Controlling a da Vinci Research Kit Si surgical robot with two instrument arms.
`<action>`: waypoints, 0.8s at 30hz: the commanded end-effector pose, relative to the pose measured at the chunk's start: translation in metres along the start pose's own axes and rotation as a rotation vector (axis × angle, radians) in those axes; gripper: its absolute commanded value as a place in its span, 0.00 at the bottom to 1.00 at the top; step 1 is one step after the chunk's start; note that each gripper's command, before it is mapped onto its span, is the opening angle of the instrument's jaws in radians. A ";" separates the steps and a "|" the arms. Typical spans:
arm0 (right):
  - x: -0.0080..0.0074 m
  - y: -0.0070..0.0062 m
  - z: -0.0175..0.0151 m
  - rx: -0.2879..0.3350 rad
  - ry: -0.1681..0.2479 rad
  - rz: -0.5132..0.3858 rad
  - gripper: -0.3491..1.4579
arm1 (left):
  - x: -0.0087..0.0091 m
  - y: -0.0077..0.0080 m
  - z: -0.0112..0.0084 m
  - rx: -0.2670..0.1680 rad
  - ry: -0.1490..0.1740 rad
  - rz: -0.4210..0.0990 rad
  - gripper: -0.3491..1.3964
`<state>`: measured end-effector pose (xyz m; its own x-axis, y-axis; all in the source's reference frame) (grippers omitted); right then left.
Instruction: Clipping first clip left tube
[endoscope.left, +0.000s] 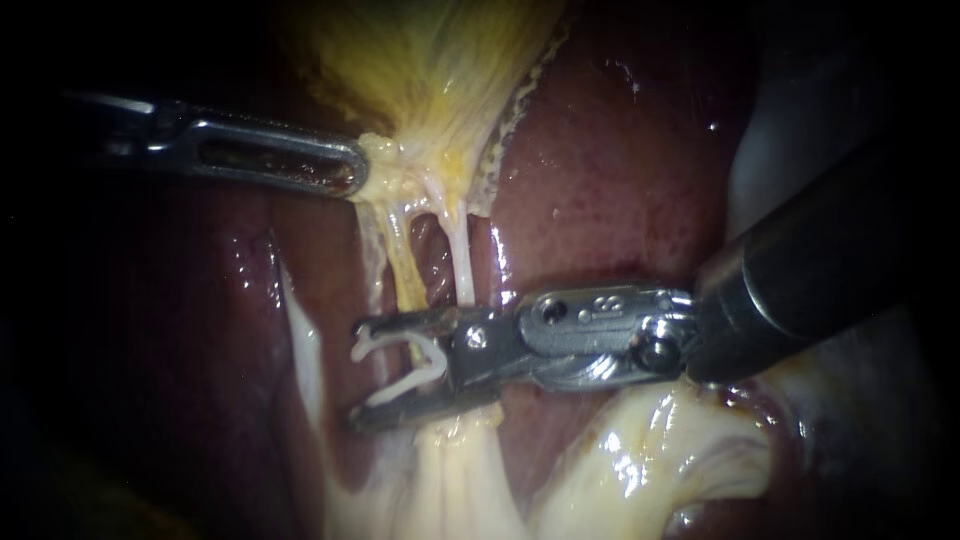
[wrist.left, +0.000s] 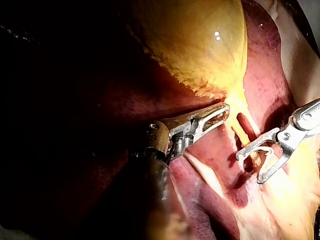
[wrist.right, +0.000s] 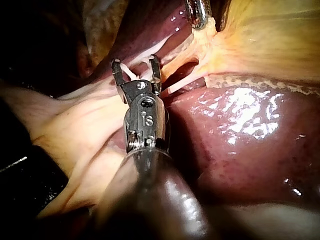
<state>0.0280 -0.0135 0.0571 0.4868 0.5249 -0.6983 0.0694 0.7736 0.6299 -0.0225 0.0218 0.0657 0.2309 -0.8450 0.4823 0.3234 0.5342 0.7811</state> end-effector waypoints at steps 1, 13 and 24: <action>0.0000 0.0000 0.0000 0.000 0.000 0.000 0.46 | -0.0001 -0.0001 0.0000 0.000 0.000 0.000 0.00; 0.0025 -0.0015 -0.0028 0.020 0.021 0.012 0.47 | 0.0000 -0.0001 0.0000 0.000 0.000 0.000 0.00; 0.0027 -0.0024 -0.0073 0.047 0.032 0.039 0.47 | 0.0000 -0.0001 0.0000 0.000 0.000 0.000 0.00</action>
<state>0.0226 -0.0113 0.0513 0.4618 0.5686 -0.6807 0.0908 0.7331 0.6740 -0.0225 0.0218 0.0656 0.2306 -0.8452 0.4821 0.3236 0.5339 0.7812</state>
